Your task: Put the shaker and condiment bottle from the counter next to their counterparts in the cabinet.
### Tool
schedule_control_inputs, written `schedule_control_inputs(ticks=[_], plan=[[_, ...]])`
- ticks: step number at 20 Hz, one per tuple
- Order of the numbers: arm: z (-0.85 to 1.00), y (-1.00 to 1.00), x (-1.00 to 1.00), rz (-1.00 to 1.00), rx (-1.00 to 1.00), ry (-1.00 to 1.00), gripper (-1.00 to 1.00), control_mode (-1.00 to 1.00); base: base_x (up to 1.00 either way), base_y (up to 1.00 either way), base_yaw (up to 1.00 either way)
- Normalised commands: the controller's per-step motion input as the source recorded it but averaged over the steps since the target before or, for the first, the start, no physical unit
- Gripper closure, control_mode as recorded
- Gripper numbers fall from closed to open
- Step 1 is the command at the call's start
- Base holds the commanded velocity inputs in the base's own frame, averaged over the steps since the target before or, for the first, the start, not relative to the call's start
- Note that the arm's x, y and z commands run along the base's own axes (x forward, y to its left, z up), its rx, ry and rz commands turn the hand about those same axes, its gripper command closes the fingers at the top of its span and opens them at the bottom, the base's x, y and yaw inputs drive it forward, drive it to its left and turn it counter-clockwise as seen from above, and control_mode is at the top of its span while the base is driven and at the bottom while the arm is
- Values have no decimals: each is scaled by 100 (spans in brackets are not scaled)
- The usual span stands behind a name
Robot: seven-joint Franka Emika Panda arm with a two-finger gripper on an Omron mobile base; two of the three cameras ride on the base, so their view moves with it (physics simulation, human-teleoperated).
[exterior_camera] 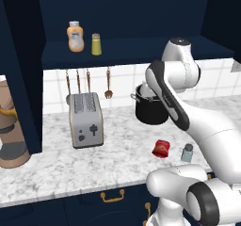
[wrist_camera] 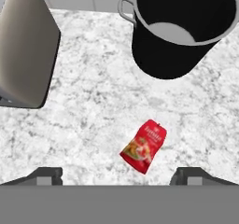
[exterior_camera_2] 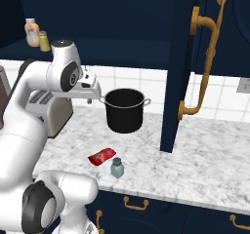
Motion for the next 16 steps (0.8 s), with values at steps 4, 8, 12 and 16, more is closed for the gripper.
schedule_control_inputs(ticks=[4,8,12,16], plan=[[-25,-9,0,0,2,-6,-100,-100,0,0,0],[-24,-16,-8,-7,4,-7,-100,-100,0,0,0],[-48,-16,-12,-13,2,0,-100,-100,0,0,0],[-32,-18,-9,-7,3,0,-100,-100,0,0,0]])
